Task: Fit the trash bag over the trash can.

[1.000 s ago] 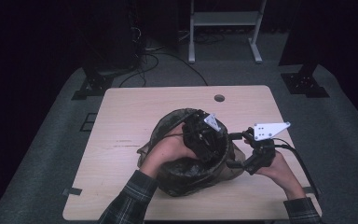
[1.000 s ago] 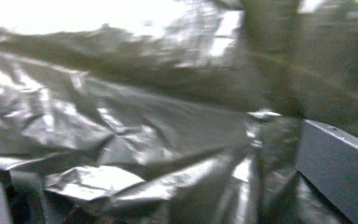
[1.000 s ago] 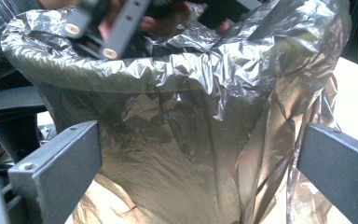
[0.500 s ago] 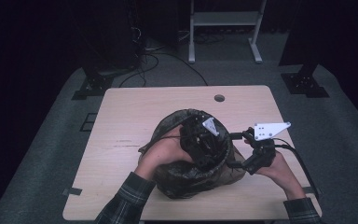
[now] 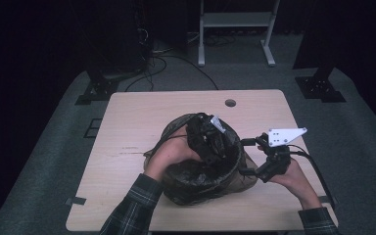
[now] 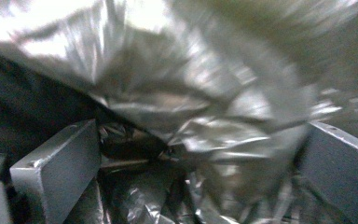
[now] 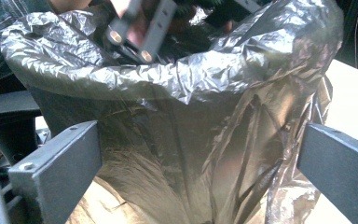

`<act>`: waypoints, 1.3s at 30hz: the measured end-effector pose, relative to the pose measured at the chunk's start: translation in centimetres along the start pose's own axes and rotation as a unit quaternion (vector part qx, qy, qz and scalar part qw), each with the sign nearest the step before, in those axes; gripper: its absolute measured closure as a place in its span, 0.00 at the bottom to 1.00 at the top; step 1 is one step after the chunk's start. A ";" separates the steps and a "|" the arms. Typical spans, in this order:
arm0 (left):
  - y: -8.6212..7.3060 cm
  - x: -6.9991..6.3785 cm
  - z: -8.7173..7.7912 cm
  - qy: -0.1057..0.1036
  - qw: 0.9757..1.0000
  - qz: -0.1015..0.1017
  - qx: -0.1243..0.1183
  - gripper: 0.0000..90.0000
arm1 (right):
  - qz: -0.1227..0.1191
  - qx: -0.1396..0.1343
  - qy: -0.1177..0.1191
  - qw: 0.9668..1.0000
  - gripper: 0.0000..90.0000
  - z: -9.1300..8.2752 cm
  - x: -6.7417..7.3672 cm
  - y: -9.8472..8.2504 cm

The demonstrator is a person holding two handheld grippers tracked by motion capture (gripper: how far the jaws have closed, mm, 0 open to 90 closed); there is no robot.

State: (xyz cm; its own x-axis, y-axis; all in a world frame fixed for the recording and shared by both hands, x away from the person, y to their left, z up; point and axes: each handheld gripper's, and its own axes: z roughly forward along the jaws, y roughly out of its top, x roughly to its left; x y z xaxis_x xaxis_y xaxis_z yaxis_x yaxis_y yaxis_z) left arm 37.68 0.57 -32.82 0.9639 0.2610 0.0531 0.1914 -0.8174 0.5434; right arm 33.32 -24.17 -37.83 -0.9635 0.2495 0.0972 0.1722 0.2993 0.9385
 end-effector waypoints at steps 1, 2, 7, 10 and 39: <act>0.1 -0.1 -0.5 0.000 1.000 0.001 -0.010 0.00 | 0.001 0.000 -0.001 1.000 0.00 -0.1 0.0 0.0; 0.1 -0.2 -1.0 0.002 1.000 0.001 -0.019 0.00 | 0.001 0.000 -0.002 1.000 0.00 -0.1 0.0 0.0; -0.3 -0.3 -4.0 0.007 0.997 0.000 -0.083 0.00 | 0.005 -0.009 -0.013 1.000 0.00 -0.9 -0.1 0.0; -0.8 -0.3 -5.6 0.006 0.994 -0.001 -0.111 0.00 | 0.009 -0.011 -0.017 1.000 0.00 -1.4 -0.1 0.0; -14.6 -2.5 -14.5 0.075 0.963 -0.058 -0.254 0.00 | 0.061 0.009 -0.136 0.989 0.00 -9.0 1.2 -5.6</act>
State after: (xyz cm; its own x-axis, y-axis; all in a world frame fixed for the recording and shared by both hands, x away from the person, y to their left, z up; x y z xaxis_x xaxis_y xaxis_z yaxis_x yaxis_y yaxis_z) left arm 29.79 19.33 -28.70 0.8968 0.4373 0.0679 0.1432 -0.4320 0.8904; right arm 29.40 -33.82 -39.97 -0.8449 0.5226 0.1145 0.2895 0.2668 0.9192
